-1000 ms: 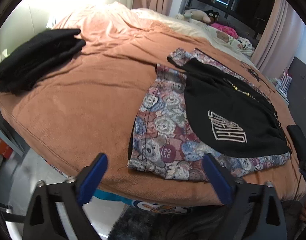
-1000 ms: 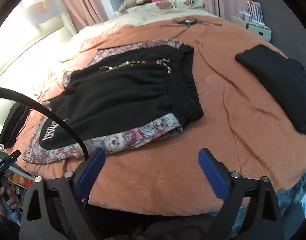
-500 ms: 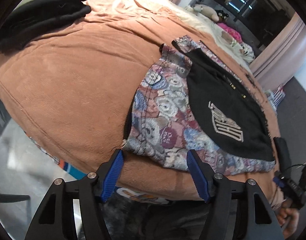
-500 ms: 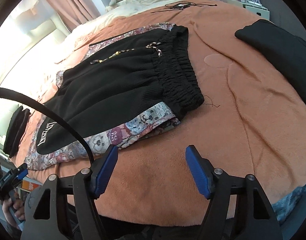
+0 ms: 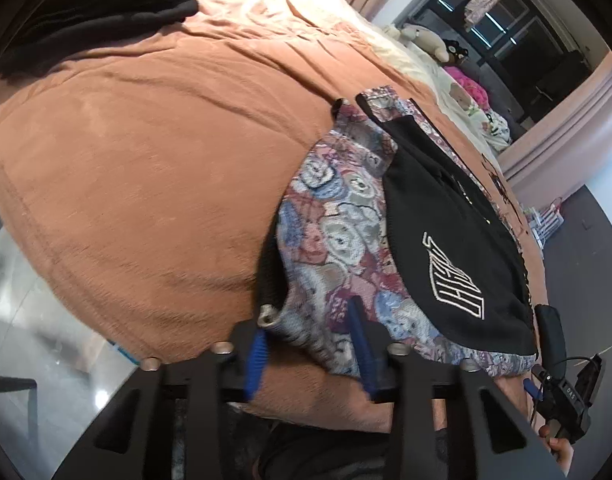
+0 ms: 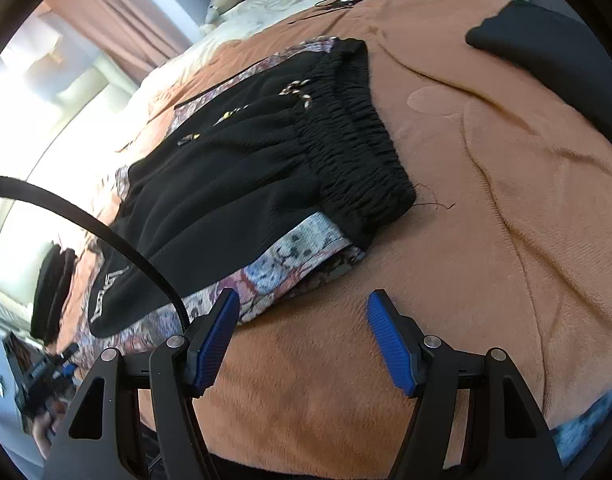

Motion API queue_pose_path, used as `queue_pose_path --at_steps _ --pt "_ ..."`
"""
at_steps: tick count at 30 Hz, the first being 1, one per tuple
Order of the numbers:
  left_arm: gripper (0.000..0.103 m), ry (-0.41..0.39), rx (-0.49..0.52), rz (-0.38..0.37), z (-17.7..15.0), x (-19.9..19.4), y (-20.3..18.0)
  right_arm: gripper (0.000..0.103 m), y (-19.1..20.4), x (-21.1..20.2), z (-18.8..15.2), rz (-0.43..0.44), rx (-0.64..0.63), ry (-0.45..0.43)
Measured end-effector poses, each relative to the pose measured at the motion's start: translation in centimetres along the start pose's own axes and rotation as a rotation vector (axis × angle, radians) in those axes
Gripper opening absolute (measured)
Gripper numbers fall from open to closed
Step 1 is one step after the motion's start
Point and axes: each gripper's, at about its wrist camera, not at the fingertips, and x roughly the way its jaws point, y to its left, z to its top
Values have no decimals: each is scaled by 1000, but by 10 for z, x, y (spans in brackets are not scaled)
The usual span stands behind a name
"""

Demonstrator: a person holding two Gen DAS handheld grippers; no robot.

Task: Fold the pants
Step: 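Lower both tools to the shorts' waistband and close both grippers on it, then lift the waistband with both grippers and fold it over toward the leg hems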

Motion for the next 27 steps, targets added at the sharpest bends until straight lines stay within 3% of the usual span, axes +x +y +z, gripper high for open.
queue_pose_path --at_steps 2,4,9,14,16,22,27 --pt "12 1 13 26 1 0 2 66 -4 2 1 11 23 -7" --pt "7 7 4 17 4 0 4 65 -7 5 5 30 44 -18" --pt "6 -57 15 26 8 -18 -6 53 -16 17 18 63 91 -36" --pt "5 -116 45 10 21 -40 -21 20 -25 21 18 90 136 -39" --pt "5 -138 60 0 28 -46 -29 15 -23 15 18 101 134 -62" --pt "5 -210 112 -36 57 -64 -60 11 -12 -17 25 109 103 -162" --pt "5 -257 162 -54 88 -71 -84 11 -4 -31 34 114 73 -192"
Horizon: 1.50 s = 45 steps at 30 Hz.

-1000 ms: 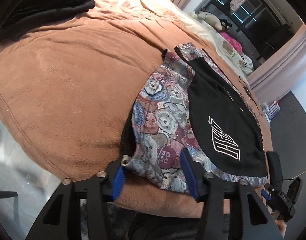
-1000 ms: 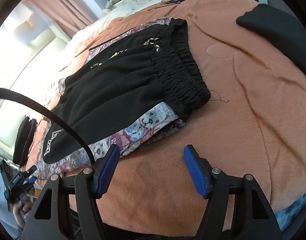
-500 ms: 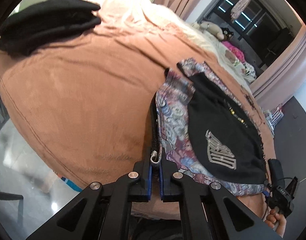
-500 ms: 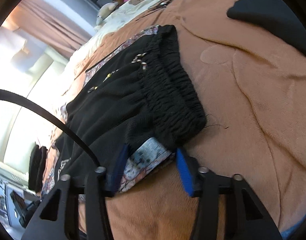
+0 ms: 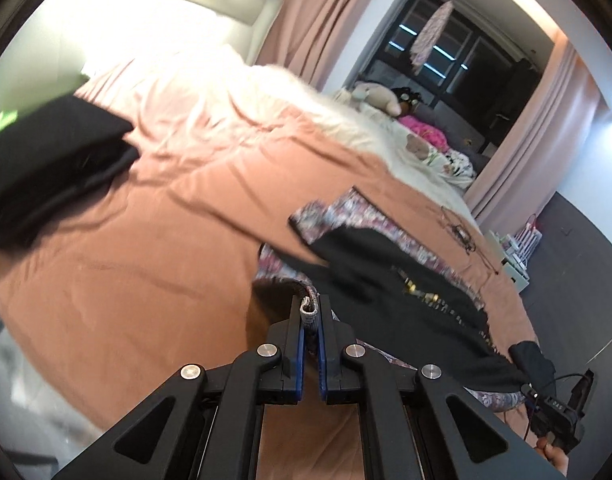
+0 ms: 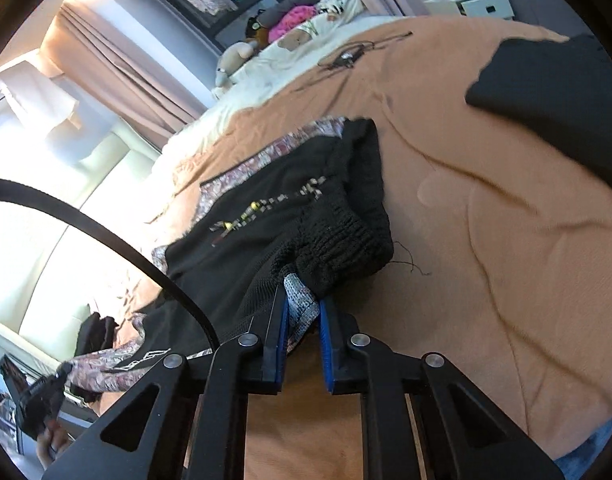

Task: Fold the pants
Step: 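Lift the waistband with both grippers and fold it over toward the leg hems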

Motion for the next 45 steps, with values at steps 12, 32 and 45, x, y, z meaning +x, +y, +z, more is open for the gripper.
queue_pose_path --at_steps 12,32,45 --pt "5 -69 103 -25 81 29 -55 11 6 9 26 19 36 -26" --pt "5 -45 235 7 197 164 -137 11 20 80 94 -28 31 -26" --pt "5 145 348 89 211 323 -161 17 0 151 137 -57 82 44"
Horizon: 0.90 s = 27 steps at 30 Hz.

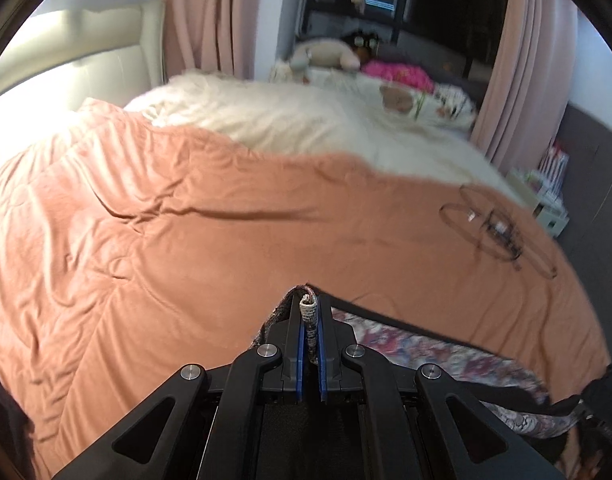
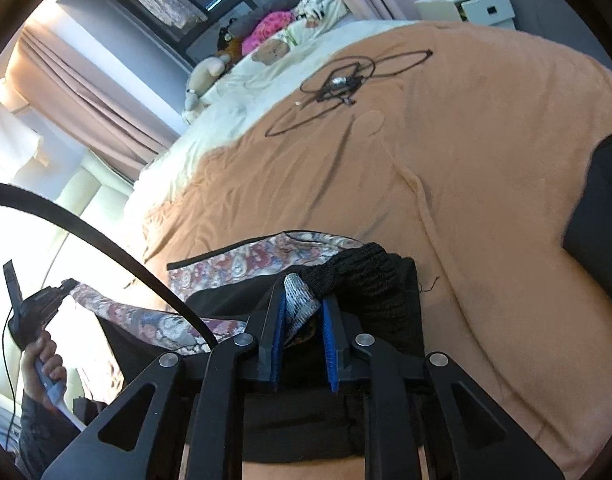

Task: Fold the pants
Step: 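Lift the waistband with both grippers and fold it over toward the leg hems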

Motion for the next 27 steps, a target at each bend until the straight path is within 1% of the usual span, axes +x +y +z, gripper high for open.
queue_pose_path --at_steps 1,2,3,4,5,6,7,8,12,14,15,16,17,19,20,21,22,23,24,25,26,27 --pt "5 22 -4 5 1 15 1 22 -2 2 3 5 -2 -7" --pt "5 33 -9 3 2 23 3 37 -5 0 7 7 -8 -22" --pt "5 43 -15 4 1 34 6 47 -6 -3 9 15 -19 -47" --pt "5 52 -18 9 1 43 8 64 -7 -7 11 24 -33 -78" --pt "5 62 -22 9 0 52 9 75 -6 -13 13 22 -54 -111" --pt "5 72 -26 7 1 59 10 78 -6 -15 14 7 -76 -127" --pt "5 82 -27 10 1 66 10 78 -5 -16 15 -19 -103 -127" --pt "5 91 -28 16 1 72 10 78 -5 -14 16 -48 -131 -109" --pt "6 107 -15 26 1 89 8 78 -2 3 16 -123 -224 -26" --pt "6 117 -13 29 2 95 6 78 7 15 16 -134 -274 33" --pt "6 123 -9 34 2 98 6 78 11 18 15 -133 -293 48" --pt "6 130 -5 37 2 101 6 78 16 21 13 -132 -317 60" --pt "6 134 -3 39 3 104 6 78 22 26 20 -132 -340 69" --pt "6 145 -1 40 3 111 6 78 29 33 21 -155 -386 78" --pt "6 153 -1 44 4 115 6 75 33 38 19 -171 -411 81" --pt "6 161 -1 49 5 118 6 56 35 41 17 -178 -431 87" --pt "6 170 -2 58 6 122 6 42 37 47 16 -194 -450 101" --pt "6 177 -3 61 6 125 6 34 36 52 16 -210 -459 105" --pt "6 181 -5 60 7 127 5 33 34 53 19 -212 -457 89" --pt "6 185 -6 58 8 129 4 30 34 53 20 -211 -459 72" --pt "6 191 -4 56 9 133 3 23 34 52 20 -216 -462 54" --pt "6 196 0 59 9 136 1 22 34 49 21 -217 -454 35"
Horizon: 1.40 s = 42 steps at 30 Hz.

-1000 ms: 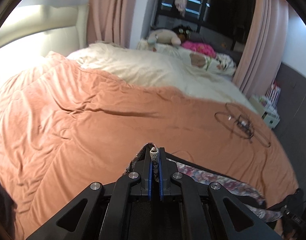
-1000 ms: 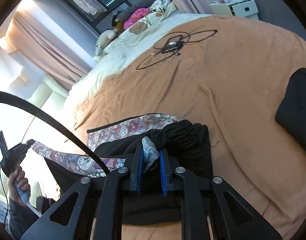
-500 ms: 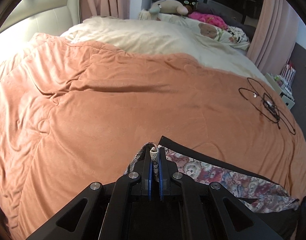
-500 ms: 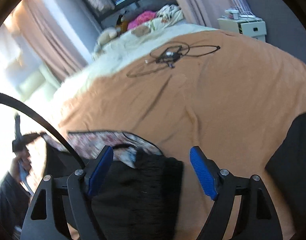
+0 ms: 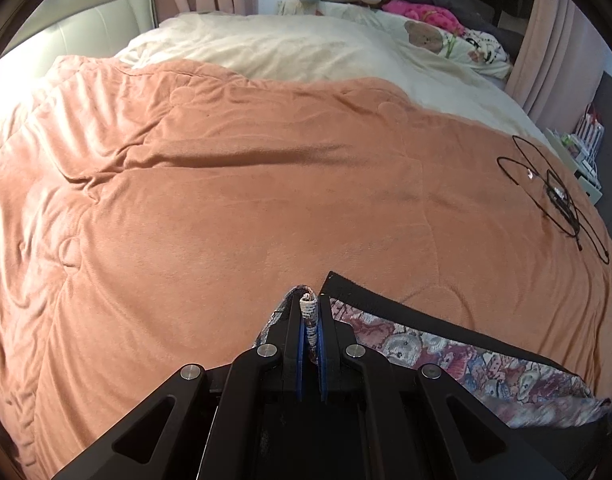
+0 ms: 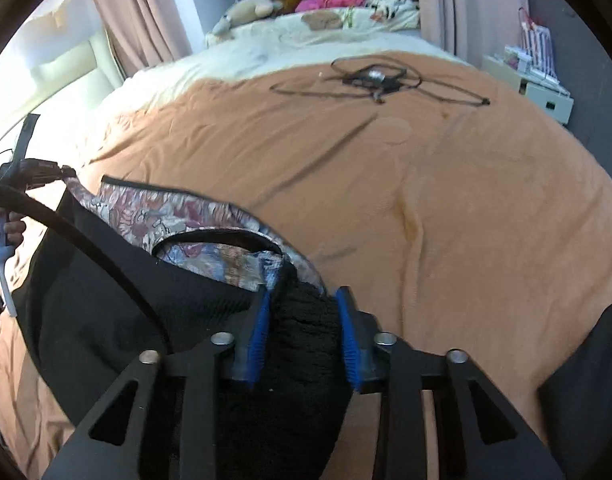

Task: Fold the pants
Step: 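Lift the waistband with both grippers and fold it over toward the leg hems, then open both grippers and release the folded shorts onto the bed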

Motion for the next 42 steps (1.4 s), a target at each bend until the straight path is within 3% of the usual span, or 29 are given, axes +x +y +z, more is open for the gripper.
queue_pose_path --at_steps 4,12,15,16,17,19,20,21,23,35,42 --pt "6 17 15 6 4 13 -9 22 -6 -10 -7 -23 52 -60" --pt "6 48 31 67 18 57 -23 22 3 13 -10 -80 52 -52" --pt "13 46 25 102 18 68 -22 23 4 27 1 -92 58 -38" --pt "25 42 27 126 18 69 -22 27 3 31 3 -95 58 -31" --pt "49 37 24 158 17 68 -19 31 0 32 5 -99 66 -27" --pt "79 17 22 156 15 60 -14 43 -4 29 6 -90 89 -34" --pt "82 -7 19 144 13 52 -9 54 -6 22 5 -79 102 -52" --pt "82 -18 17 136 12 45 -6 65 -8 16 2 -77 109 -70" --pt "82 -16 5 130 9 35 4 74 -10 3 -2 -79 114 -100" --pt "82 -15 38 110 -41 -61 39 74 -16 -56 -31 -9 155 -53" --pt "72 0 32 89 -73 -100 55 74 -11 -83 -44 1 159 -38"
